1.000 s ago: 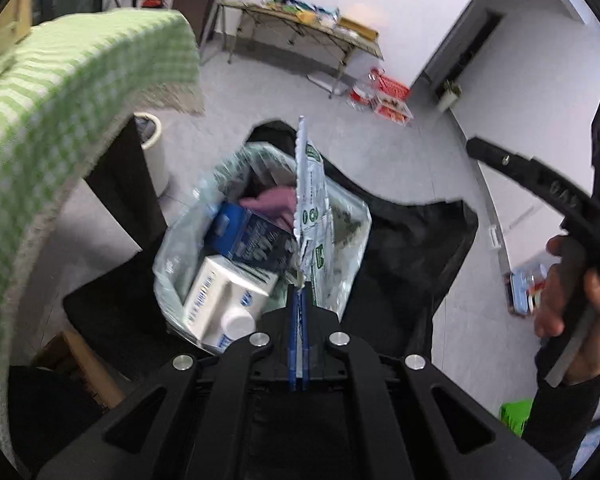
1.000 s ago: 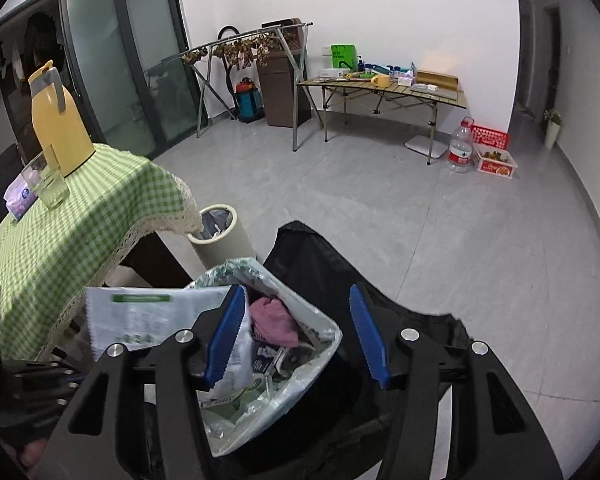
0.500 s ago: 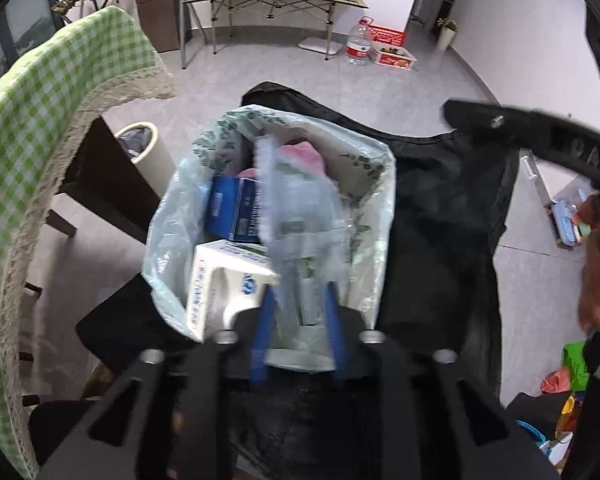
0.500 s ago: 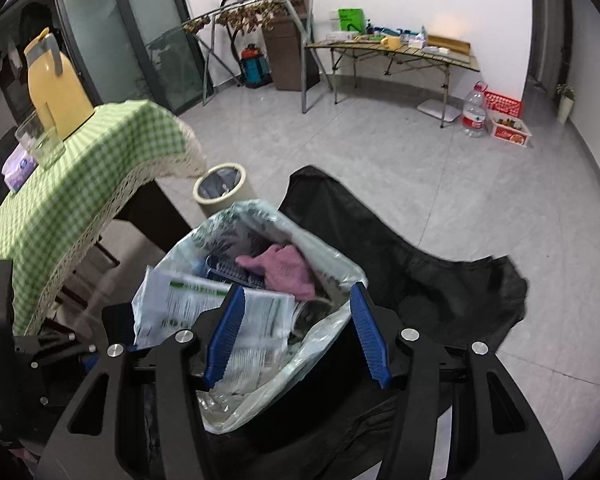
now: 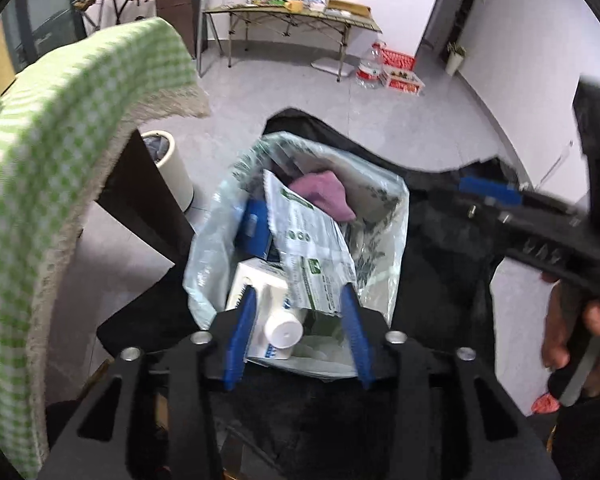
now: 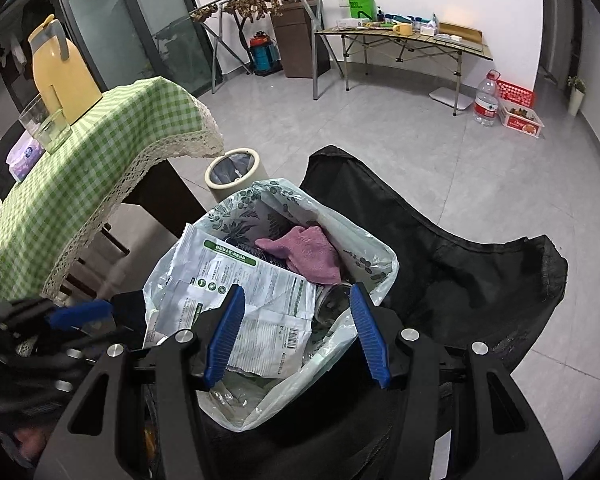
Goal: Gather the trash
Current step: 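Withdraw both tools from the bag back over the table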
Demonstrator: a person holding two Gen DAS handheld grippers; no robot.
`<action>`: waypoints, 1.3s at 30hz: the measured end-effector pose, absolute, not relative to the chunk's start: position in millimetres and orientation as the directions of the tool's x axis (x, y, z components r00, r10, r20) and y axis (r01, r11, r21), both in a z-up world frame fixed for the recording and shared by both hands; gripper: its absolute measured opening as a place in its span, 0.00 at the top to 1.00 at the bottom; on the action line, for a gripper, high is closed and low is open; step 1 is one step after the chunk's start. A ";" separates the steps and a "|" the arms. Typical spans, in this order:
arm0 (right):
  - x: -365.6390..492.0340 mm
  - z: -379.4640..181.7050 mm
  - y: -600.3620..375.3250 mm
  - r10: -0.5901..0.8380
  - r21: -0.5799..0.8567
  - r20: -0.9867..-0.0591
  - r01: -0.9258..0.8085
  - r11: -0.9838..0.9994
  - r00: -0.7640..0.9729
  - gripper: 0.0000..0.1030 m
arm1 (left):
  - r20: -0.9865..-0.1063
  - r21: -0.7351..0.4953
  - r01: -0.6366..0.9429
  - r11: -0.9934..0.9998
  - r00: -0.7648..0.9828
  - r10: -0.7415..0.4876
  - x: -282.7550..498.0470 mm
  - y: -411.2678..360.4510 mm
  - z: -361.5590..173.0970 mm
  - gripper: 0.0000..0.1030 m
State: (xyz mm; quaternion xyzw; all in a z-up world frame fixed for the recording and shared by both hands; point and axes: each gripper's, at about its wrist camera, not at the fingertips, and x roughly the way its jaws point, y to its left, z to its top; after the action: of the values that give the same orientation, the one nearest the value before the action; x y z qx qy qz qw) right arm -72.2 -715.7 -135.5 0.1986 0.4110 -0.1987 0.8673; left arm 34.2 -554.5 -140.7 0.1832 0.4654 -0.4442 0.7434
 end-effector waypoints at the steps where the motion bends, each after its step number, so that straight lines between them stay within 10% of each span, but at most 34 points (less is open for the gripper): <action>1: -72.2 -134.7 -715.2 -0.186 0.176 -0.794 0.512 0.840 0.578 0.48 | -0.846 -0.154 0.826 0.542 0.173 -0.504 37.4 -550.6 -134.6 0.56; 21: -50.3 -25.4 -643.1 -0.317 -0.028 -0.682 0.409 0.912 0.659 0.41 | -0.552 -0.160 0.718 0.677 0.504 -0.665 67.2 -386.4 42.0 0.13; 39: 33.4 71.4 -445.0 -0.126 -0.105 -0.485 0.085 0.991 0.865 0.33 | -0.467 -0.132 0.366 0.921 0.797 -0.384 101.1 -123.7 87.9 0.07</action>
State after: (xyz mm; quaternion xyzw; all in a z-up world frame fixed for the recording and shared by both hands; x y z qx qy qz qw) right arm 33.4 -445.0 71.4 -0.0400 0.2537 -0.0548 0.9649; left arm 101.1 -123.7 87.9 -0.0177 0.2499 -0.1979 0.9477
